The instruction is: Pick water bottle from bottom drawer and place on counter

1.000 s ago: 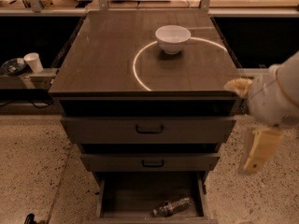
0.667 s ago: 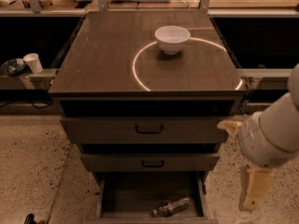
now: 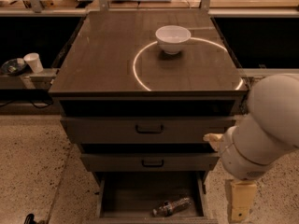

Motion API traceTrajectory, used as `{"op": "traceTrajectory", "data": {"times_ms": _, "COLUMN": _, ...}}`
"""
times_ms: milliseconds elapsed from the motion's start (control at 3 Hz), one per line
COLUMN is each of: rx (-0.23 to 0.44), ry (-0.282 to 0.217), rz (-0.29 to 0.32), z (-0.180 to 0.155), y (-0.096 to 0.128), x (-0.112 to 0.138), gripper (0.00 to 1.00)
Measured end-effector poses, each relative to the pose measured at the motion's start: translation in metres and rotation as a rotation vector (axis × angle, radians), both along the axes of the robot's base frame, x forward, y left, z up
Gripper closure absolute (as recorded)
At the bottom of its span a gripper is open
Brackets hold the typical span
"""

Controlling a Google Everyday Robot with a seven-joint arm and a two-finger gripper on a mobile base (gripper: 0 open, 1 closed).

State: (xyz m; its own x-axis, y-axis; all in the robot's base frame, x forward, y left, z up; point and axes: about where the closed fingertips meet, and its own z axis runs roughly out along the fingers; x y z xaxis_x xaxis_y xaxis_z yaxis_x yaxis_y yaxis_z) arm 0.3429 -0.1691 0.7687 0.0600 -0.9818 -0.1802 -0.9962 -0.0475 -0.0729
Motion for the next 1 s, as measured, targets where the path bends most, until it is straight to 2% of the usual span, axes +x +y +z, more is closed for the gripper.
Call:
{"op": "traceTrajectory", "data": {"times_ms": 333, "rx": -0.162, "ry": -0.027, "rz": 0.129, "z": -0.041, "y": 0.020, "x": 0.004, "gripper": 0.00}}
{"op": "traceTrajectory", "data": {"times_ms": 667, "rx": -0.225, "ry": -0.037, "rz": 0.156, "z": -0.053, "y": 0.011, "x": 0.003, "gripper": 0.00}}
{"op": "traceTrajectory", "data": {"times_ms": 1000, "rx": -0.275, "ry": -0.011, "rz": 0.231, "z": -0.053, "y": 0.021, "x": -0.002, "gripper": 0.00}}
